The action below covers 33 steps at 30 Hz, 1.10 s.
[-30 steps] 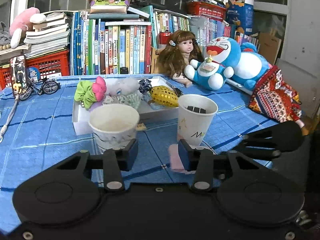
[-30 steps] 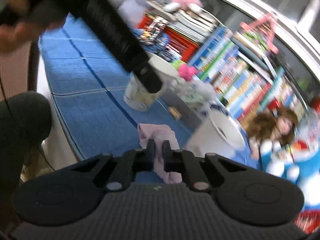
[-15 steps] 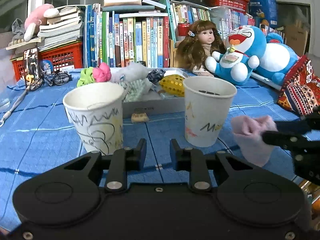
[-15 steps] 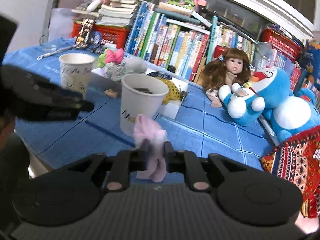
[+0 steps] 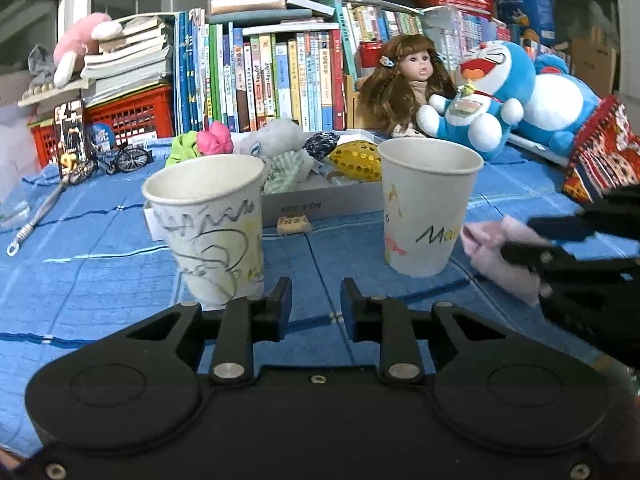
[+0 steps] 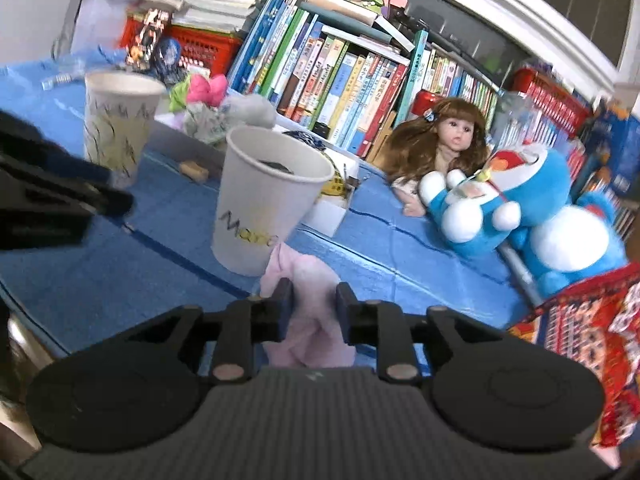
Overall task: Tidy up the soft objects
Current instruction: 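Grasp the pink cloth with the right tool while the left tool approaches the cork, then grasp the small cork with the left tool while the right tool holds the pink cloth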
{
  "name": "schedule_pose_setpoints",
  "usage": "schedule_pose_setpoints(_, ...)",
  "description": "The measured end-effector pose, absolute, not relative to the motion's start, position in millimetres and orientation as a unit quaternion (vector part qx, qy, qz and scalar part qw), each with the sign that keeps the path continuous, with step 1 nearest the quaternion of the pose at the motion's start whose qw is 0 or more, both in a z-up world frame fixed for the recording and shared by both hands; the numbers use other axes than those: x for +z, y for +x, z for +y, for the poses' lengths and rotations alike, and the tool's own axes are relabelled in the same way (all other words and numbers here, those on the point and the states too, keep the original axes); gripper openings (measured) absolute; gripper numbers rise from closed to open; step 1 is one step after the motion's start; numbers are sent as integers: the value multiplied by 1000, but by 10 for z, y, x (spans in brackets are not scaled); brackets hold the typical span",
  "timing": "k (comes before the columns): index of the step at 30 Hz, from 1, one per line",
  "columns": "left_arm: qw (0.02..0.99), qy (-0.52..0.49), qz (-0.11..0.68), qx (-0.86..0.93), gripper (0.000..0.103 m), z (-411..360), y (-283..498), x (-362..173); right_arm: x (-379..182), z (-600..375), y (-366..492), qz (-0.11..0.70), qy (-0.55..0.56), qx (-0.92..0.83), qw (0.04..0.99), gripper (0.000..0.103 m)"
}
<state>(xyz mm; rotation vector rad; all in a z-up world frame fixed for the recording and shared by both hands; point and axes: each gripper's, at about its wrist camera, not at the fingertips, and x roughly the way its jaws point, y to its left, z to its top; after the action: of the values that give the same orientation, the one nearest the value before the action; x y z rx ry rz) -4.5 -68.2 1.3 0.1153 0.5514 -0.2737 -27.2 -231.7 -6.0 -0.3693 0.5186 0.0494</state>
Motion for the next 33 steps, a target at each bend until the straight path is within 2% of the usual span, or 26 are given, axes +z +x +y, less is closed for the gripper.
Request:
schedule_pose_setpoints(8, 965, -27, 256, -42, 29, -869, 289, -116, -61, -2395, -306, 253, -155, 30, 954, 44)
schedule_pose_setpoints(10, 964, -50, 259, -24, 39, -882, 373, -156, -69, -2415, -324, 250, -151, 33, 956, 44)
schedule_pose_setpoints(33, 957, -44, 286, 3, 42, -961, 743, -206, -147, -2508, -320, 240, -114, 53, 963, 46)
